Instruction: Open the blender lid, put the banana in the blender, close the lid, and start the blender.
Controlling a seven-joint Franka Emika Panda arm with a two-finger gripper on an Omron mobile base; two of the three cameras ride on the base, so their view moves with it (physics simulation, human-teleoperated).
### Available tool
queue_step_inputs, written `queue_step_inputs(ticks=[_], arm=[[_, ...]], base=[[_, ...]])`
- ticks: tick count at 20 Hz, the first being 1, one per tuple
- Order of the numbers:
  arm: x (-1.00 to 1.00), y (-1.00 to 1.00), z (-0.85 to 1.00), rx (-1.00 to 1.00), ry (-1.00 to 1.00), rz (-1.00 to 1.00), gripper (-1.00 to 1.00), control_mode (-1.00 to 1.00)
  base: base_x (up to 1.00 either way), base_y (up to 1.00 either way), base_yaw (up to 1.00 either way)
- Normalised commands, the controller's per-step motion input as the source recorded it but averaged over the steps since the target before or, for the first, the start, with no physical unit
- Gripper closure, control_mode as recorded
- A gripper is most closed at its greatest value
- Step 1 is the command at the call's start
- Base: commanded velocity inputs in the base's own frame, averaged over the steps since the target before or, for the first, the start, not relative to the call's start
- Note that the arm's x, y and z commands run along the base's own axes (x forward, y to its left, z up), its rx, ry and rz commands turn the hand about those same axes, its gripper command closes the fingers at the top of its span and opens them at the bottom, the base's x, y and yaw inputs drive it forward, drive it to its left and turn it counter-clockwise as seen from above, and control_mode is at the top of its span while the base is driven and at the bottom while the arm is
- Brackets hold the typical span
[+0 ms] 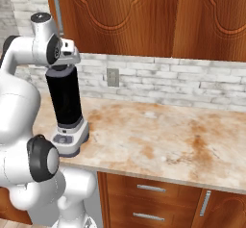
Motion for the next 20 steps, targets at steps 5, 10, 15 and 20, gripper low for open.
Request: queue_step_inputs(ticks=[5, 10, 15, 20], arm=[[-0.02, 0.0, 0.24, 0.0, -0.09, 0.0, -1.0, -1.0], [-0.32, 0.0, 0.36, 0.0, -0.12, 0.0, -1.0, -1.0], [-1.0, 0.0, -0.07, 0.0, -0.11, -0.21, -1.0, -1.0], [-1.0, 0.0, -0.8, -0.02, -0.03, -0.42, -1.0, -1.0]], base=[[0.0, 0.0, 0.0], [0.0, 0.0, 0.0], [0.0, 0.0, 0.0], [0.0, 0.0, 0.0]])
